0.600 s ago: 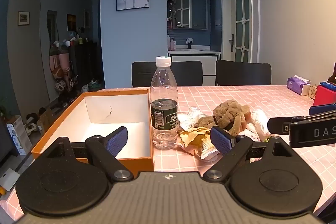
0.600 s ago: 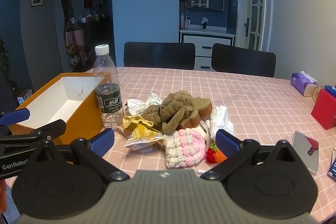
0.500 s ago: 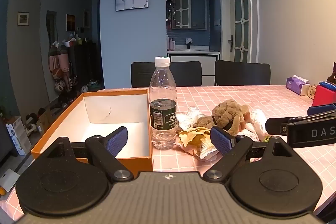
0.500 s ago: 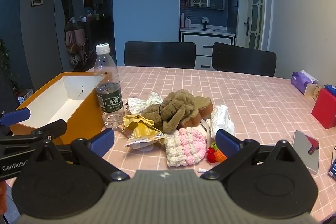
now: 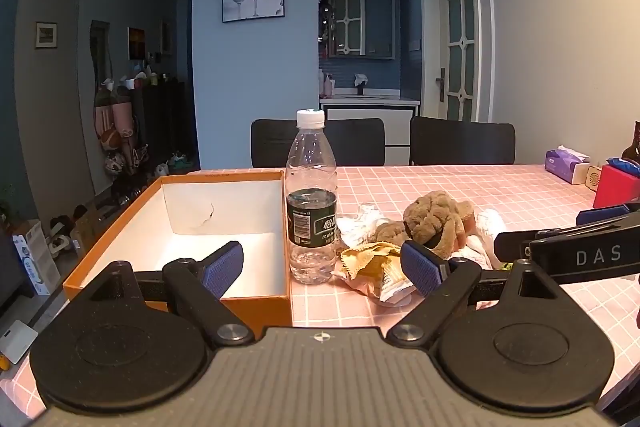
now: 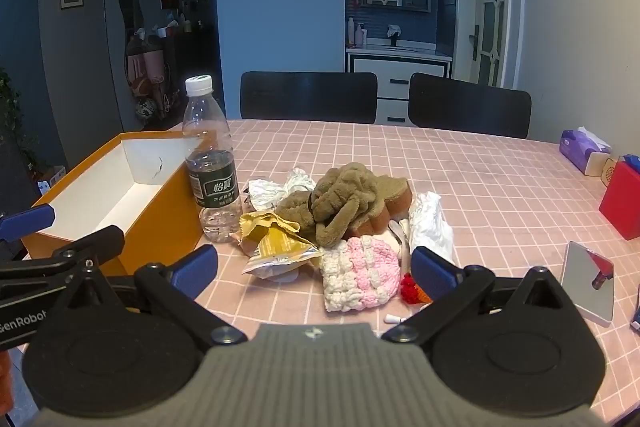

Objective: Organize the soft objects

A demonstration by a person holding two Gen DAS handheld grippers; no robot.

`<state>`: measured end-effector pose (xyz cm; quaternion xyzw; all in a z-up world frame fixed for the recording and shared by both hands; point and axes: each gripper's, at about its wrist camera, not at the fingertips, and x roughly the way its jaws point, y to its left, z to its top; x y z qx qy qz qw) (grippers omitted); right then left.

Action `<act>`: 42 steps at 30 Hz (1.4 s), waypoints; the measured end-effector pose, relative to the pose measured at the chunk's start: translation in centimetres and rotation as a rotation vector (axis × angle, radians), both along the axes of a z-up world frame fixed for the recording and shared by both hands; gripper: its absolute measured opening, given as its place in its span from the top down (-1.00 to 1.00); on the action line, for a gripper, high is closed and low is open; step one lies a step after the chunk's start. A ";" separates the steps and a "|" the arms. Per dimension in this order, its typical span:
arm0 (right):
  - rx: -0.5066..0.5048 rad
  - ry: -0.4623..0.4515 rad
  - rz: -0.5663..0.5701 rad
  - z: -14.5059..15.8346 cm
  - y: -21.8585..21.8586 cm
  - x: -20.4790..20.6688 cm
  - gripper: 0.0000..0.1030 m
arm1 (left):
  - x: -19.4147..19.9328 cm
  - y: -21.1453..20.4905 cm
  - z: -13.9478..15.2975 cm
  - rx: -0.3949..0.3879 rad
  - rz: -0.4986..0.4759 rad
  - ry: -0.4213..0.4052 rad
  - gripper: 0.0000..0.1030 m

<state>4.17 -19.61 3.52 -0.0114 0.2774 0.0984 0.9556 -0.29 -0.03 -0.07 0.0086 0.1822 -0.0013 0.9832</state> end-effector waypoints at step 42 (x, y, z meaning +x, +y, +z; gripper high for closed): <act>-0.009 0.031 -0.014 -0.4 -0.1 0.4 -0.95 | -0.2 -0.2 -0.3 -0.004 -0.004 0.013 -1.00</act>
